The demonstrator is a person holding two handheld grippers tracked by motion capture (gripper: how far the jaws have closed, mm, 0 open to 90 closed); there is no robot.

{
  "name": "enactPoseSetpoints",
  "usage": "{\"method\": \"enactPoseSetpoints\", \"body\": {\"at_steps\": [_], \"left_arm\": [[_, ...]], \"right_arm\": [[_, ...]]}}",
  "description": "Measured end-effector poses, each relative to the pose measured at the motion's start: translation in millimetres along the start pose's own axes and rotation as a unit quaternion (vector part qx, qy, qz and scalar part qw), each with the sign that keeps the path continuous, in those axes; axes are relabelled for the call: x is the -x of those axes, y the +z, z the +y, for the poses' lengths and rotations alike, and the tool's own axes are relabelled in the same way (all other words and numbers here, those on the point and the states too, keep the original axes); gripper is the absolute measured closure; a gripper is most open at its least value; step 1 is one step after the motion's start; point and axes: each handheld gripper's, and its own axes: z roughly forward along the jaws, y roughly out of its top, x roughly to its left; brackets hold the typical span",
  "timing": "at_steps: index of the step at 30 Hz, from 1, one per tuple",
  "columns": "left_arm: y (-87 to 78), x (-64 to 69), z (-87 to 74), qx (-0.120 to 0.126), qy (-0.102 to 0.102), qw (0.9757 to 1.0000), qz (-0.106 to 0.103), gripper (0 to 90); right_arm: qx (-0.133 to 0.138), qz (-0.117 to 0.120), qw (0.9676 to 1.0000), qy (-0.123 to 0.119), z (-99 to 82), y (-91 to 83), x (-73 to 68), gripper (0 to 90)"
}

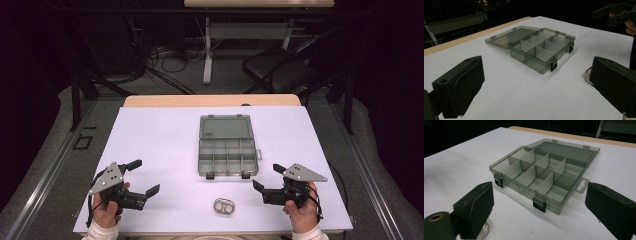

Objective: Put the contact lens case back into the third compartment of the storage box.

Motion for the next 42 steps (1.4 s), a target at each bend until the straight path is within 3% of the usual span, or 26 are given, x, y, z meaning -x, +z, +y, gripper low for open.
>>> {"method": "enactPoseSetpoints", "body": {"at_steps": [3, 4, 10, 15, 23, 30, 42], "left_arm": [[0.3, 0.1, -0.2, -0.002, 0.001, 1.0000, -0.001, 0.2], [1.0, 0.1, -0.6, 0.000, 0.000, 1.0000, -0.004, 0.2], [3.8, 0.8, -1.6, 0.000, -0.002, 1.0000, -0.007, 0.2], [6.5, 1.7, -2.1, -0.003, 0.001, 0.9999, -0.010, 0.2], [9.0, 1.8, -3.9, -0.002, -0.009, 0.9999, -0.014, 0.2], [10.4, 2.4, -4.4, -0.013, -0.011, 0.9998, 0.005, 0.2], [10.8, 1.2, -5.2, -0.023, -0.017, 0.9995, 0.012, 0.2]], "right_arm": [[-0.004, 0.009, 0.9999, 0.001, 0.6, 0.5, 0.6, 0.4], [-0.008, 0.010, 0.9999, -0.010, 0.9, 1.4, -0.6, 0.0], [-0.026, -0.005, 0.9995, -0.020, -0.3, 5.6, -6.8, 0.0], [-0.034, -0.002, 0.9990, -0.031, -1.1, 7.8, -9.3, 2.1], [-0.043, 0.013, 0.9981, -0.043, -1.5, 10.6, -16.0, 12.7], [-0.050, 0.023, 0.9973, -0.049, -2.3, 13.8, -20.0, 14.2], [-0.053, 0.039, 0.9960, -0.060, -1.3, 17.1, -24.8, 16.8]]}}
